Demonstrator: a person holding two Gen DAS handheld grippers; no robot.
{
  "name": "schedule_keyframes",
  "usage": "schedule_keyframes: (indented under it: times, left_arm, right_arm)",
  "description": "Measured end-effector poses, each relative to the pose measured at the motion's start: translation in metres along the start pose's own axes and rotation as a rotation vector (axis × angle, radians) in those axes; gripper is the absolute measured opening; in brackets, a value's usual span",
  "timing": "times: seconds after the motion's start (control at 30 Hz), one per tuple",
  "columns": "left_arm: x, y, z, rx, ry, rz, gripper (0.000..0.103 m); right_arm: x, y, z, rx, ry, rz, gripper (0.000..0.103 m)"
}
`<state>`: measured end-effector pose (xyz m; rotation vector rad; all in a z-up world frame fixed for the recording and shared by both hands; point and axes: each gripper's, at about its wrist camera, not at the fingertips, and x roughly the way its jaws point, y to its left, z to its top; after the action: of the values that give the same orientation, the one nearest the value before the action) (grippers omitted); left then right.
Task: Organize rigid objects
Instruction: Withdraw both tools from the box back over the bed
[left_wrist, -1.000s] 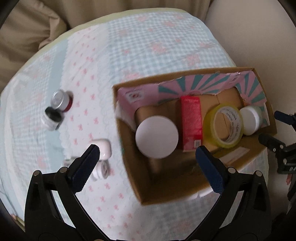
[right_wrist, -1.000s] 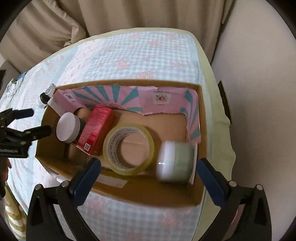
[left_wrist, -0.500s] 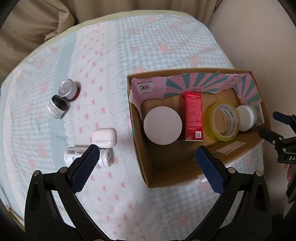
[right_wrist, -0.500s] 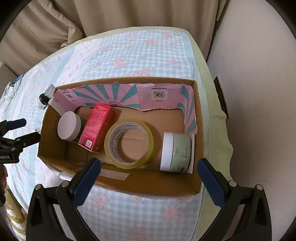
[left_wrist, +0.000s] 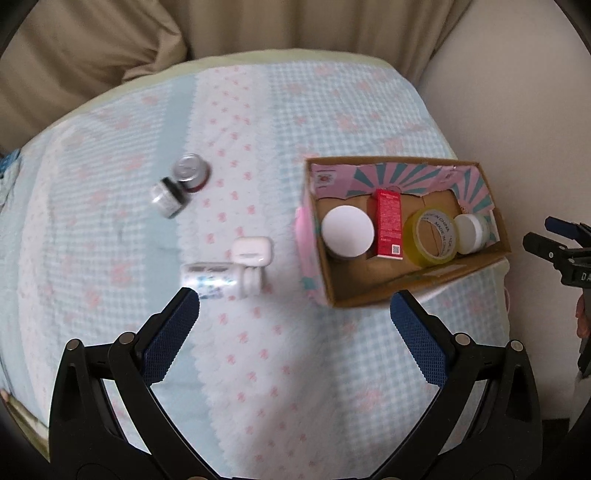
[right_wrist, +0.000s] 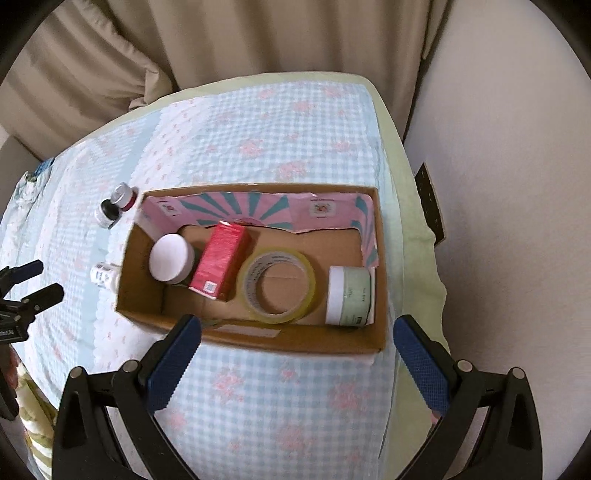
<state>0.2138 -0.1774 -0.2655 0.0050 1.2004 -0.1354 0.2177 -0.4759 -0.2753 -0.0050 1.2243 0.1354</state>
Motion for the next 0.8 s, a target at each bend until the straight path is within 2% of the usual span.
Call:
schedule_keyframes:
  times: [0.2, 0.43, 0.63, 0.8]
  left_arm:
    - [-0.047, 0.041, -0.019, -0.013, -0.035, 0.008, 0.103]
    - [-0.094, 0.107, -0.035, -0.033, -0.092, 0.053, 0.103]
    - [-0.115, 0.163, -0.039, -0.006, -0.106, 0.026, 0.103]
    - [-0.121, 0.199, -0.036, 0.019, -0.118, -0.006, 0.103]
  right_arm:
    - [-0.037, 0.048, 0.003, -0.015, -0.028, 0.012, 0.103]
    - [-0.078, 0.126, 0.0, -0.012, -0.087, 0.021, 0.103]
    - [-0.09, 0.194, -0.008, 0.033, -0.094, 0.049, 0.103]
    - [-0.081, 0.247, -0.016, 0.113, -0.064, 0.083, 0.103]
